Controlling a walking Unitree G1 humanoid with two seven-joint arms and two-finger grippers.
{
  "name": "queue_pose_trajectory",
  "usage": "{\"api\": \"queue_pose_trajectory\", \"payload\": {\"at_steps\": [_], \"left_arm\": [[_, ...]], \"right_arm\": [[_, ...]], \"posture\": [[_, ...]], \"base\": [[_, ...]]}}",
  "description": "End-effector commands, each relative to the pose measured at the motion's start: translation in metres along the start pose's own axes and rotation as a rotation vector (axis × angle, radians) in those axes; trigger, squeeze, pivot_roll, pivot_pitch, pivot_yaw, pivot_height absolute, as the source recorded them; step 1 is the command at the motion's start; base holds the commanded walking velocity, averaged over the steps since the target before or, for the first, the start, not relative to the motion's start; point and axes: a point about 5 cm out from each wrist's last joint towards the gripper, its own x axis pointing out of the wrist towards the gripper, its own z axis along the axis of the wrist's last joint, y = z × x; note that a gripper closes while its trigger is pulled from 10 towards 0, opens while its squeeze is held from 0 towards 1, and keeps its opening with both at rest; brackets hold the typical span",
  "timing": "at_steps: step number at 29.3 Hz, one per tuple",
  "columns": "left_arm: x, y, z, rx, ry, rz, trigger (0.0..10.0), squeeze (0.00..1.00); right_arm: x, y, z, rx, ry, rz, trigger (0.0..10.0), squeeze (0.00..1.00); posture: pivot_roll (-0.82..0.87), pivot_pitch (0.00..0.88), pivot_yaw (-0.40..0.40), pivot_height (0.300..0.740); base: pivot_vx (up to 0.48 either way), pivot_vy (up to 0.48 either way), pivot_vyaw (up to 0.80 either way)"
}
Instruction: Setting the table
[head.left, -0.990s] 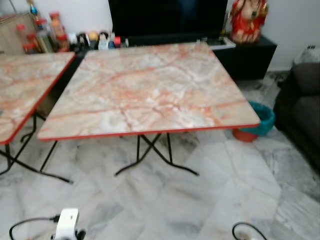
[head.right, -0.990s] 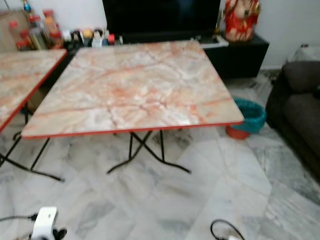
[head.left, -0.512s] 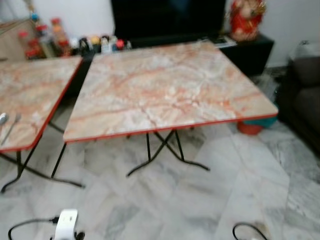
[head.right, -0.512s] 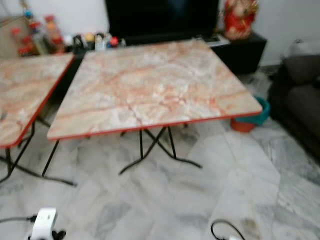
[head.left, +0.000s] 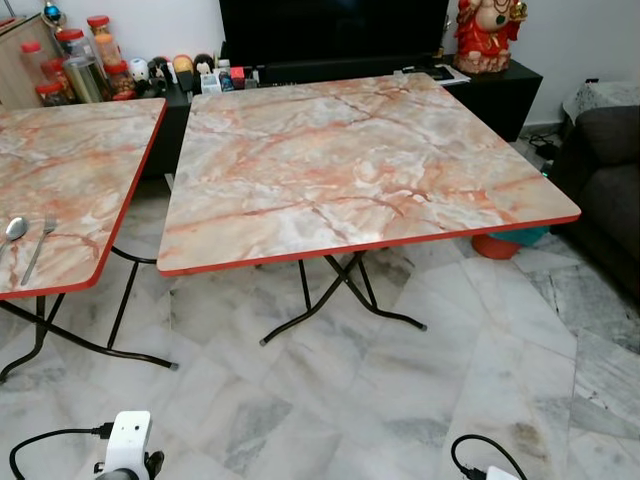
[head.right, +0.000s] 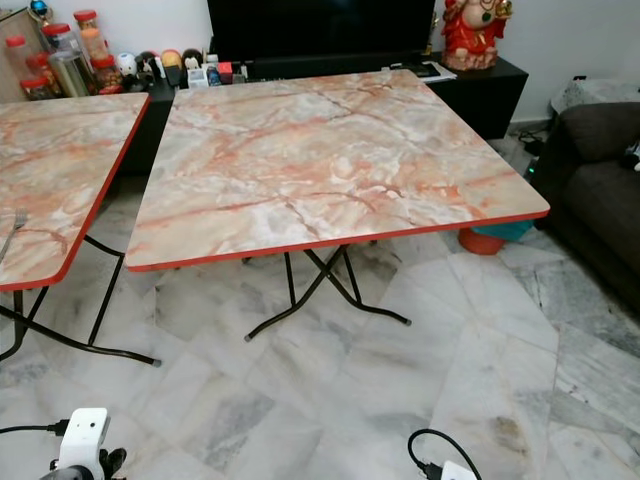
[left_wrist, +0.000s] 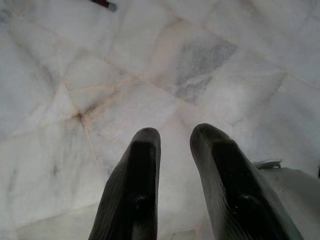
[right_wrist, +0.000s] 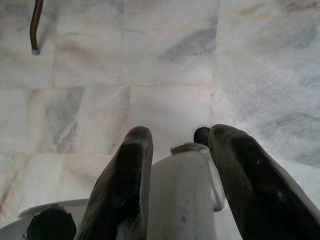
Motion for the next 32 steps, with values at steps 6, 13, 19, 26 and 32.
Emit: {"api": "queue_pose_trajectory", "payload": {"at_steps": [6,13,19,26,32], "left_arm": [[0.0014,-0.0034,0.0009,-0.033,0.003,0.011,10.0,0.0],[0.0017,-0.0041,0.0011,-0.033,0.008,0.011,10.0,0.0],[0.0015,-0.0037,0.0007,-0.038,0.006,0.015,10.0,0.0],[0.0011,-0.0028,-0.0004,-0.042,0.008,0.016,10.0,0.0],[0.0012,-0.0027,-0.0004,-0.041,0.009,0.017,10.0,0.0]], "right_arm": [[0.001,-0.0028,0.0068,0.004,-0.019,-0.006,10.0,0.0],[0.0011,-0.0034,0.0076,0.012,-0.022,-0.018,10.0,0.0],[0.0011,-0.0039,0.0068,-0.018,-0.008,-0.017,10.0,0.0],[0.0007,-0.0039,0.0054,-0.019,-0.004,-0.015,10.0,0.0],[0.0008,-0.0037,0.0054,-0.022,-0.001,-0.011,10.0,0.0]], "posture": [[0.0,0.0,0.036,0.736],[-0.01,0.0,0.034,0.736],[0.0,0.0,0.028,0.736],[0.0,0.0,0.03,0.736],[0.01,0.0,0.026,0.736]], "base": [[0.0,0.0,0.0],[0.25,0.0,0.0],[0.339,0.0,0.0],[0.377,0.0,0.0],[0.38,0.0,0.0]]}}
